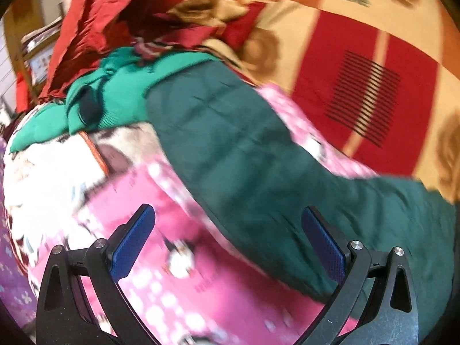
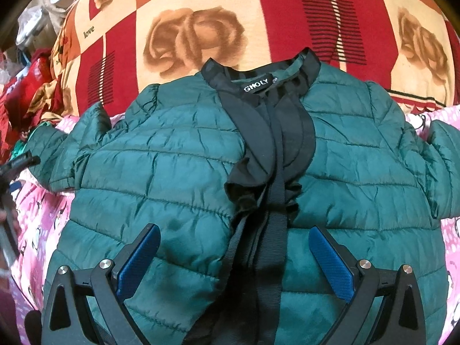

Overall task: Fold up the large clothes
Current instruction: 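Move the left gripper to the jacket sleeve cuff and grasp it, then lift the sleeve with the left gripper, lay it across the jacket body, release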

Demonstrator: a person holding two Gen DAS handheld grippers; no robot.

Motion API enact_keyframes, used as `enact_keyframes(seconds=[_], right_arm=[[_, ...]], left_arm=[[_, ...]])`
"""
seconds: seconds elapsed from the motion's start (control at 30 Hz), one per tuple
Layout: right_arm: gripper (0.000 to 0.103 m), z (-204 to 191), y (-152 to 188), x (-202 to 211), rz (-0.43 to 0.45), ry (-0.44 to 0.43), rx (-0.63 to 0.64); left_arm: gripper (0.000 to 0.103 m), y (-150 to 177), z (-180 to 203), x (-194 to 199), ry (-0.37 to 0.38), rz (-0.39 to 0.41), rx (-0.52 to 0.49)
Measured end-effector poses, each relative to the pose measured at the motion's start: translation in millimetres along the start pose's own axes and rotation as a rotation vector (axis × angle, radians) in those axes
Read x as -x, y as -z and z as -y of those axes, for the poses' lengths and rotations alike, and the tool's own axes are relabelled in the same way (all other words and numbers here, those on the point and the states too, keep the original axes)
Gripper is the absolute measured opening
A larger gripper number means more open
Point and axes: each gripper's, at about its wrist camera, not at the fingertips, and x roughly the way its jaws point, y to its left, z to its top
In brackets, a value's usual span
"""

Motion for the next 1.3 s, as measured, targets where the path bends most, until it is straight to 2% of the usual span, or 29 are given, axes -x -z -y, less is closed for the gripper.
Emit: enact_keyframes(seconds=[0.27,0.33,0.37,0.4,0.43,0.47,0.5,0.53,0.6,0.67,0.8,1.0,1.3], right_arm=[[0.103,-4,0,-11,-0.024,0.01,0.012],[0.103,-4,1,-13,-0.027,0.01,0.011],[0.103,-5,1,-13,-0.026,0.012,0.013],[0.103,-5,1,-13,-0.026,0.014,0.016],[0.103,-6,1,-13,-0.027,0.016,0.019],[0.103,-6,1,-13,-0.029,0.017,0.02],[0.103,-6,0,-13,-0.028,0.017,0.021],[0.103,-6,0,-13,-0.027,0.017,0.021],[0.103,-6,1,-11,-0.022,0.017,0.021],[0.103,-6,2,-9,-0.019,0.015,0.019],[0.103,-8,4,0,-0.009,0.006,0.023],[0.103,-3,5,16,0.023,0.013,0.016],[0.103,23,11,23,0.016,0.063,-0.017]], left_arm=[[0.102,-43,-42,-39,-0.041,0.021,0.147],[0.094,-50,-49,-52,-0.034,0.025,0.181],[0.085,-53,-53,-59,-0.02,0.02,0.197],[0.08,-56,-55,-66,0.004,0.012,0.211],[0.08,-57,-55,-67,0.009,0.019,0.213],[0.068,-59,-54,-66,0.014,0.046,0.206],[0.038,-61,-52,-65,0.043,0.063,0.188],[0.028,-63,-50,-65,0.067,0.054,0.172],[0.012,-62,-47,-54,0.056,0.066,0.157],[0.011,-58,-43,-33,0.078,0.106,0.146],[0.009,-47,-24,7,0.162,0.148,0.047],[0.009,-20,5,52,0.257,0.132,-0.017],[0.009,25,49,94,0.292,0.131,-0.127]])
